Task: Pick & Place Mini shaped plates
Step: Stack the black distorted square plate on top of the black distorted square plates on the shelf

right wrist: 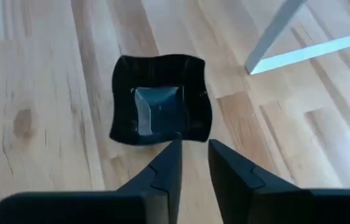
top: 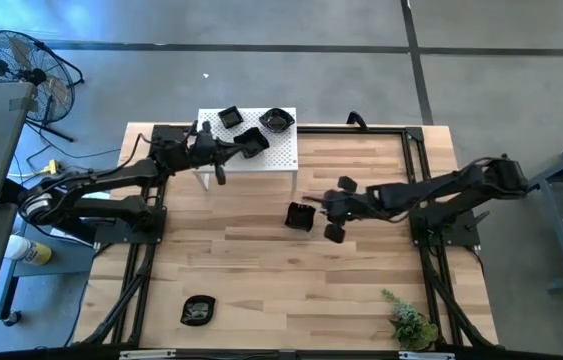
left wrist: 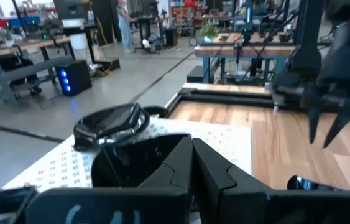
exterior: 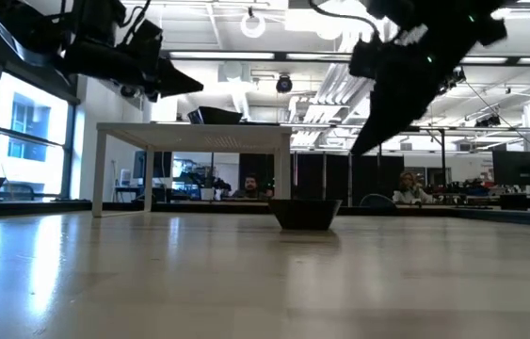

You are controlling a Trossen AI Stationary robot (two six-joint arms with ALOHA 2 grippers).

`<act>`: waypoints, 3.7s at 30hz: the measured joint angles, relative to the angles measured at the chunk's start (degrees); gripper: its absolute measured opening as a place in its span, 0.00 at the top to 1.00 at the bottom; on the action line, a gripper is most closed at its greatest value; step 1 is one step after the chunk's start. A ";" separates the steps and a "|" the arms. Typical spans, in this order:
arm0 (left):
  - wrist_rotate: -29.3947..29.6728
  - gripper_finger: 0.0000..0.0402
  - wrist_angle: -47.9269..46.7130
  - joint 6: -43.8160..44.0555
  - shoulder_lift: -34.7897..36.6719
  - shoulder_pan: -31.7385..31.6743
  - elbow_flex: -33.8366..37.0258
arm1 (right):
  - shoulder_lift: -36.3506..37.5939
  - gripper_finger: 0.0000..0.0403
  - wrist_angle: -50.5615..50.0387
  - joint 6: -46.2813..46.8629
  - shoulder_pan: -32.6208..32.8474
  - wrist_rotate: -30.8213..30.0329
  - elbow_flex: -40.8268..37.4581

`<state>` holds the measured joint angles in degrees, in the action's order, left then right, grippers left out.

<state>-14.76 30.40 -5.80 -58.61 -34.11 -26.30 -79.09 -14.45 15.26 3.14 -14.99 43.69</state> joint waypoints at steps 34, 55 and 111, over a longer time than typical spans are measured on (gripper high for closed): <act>17.60 1.00 -18.35 -9.80 3.44 34.08 -0.02 | -17.51 1.00 43.19 -2.21 -6.06 12.19 -10.63; 23.15 1.00 -23.53 1.12 -18.43 39.41 -15.07 | -16.21 1.00 61.76 -16.46 -8.15 23.77 -20.15; 18.58 0.69 -42.16 -1.05 -42.01 40.50 -36.87 | 1.64 1.00 78.14 -14.22 -10.69 21.45 -38.56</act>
<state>3.81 -11.76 -6.85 -100.62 6.39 -63.18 -77.45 63.69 1.04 -7.55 6.46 5.13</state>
